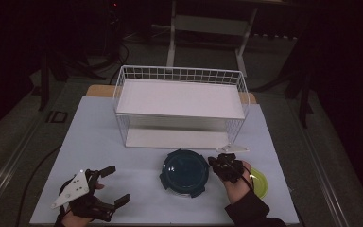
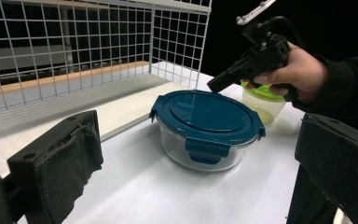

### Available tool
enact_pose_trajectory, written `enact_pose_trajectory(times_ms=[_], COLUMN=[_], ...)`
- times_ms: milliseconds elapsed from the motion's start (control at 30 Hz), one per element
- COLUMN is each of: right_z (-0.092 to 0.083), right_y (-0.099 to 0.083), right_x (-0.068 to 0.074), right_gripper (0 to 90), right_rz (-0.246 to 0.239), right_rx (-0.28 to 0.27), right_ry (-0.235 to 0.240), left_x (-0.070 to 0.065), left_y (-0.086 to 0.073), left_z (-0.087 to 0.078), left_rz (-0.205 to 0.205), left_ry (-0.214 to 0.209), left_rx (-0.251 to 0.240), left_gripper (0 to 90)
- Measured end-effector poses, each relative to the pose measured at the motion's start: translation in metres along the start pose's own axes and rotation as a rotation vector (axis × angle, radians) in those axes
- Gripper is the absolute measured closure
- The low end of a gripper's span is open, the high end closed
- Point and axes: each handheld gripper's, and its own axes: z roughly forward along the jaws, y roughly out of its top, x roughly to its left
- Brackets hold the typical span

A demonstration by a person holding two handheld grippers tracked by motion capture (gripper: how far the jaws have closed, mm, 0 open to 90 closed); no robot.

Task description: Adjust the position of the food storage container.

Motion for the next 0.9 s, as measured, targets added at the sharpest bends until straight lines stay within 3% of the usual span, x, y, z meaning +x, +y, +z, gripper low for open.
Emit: enact_pose_trajectory(times_ms=[133, 367, 800, 900], right_z=[0.008, 0.004, -0.01, -0.01], right_y=[-0.001, -0.002, -0.016, -0.014], right_x=[0.0, 0.002, 0.017, 0.015], right_gripper=[90.0, 90.0, 90.0, 90.0], right_rz=[0.015, 0.02, 0.023, 0.016], right_rx=[0.025, 0.03, 0.047, 0.032], right_ry=[-0.006, 0.002, 0.126, 0.096], left_x=[-0.001, -0.001, -0.001, -0.002], left_y=[0.0, 0.0, 0.0, 0.0], left_z=[-0.001, 0.001, 0.0, 0.0], left_rz=[0.002, 0.002, 0.004, 0.005], left_ry=[0.001, 0.001, 0.001, 0.001], left_rx=[-0.002, 0.0, 0.001, 0.001], left_gripper=[0.2, 0.2, 0.2, 0.2])
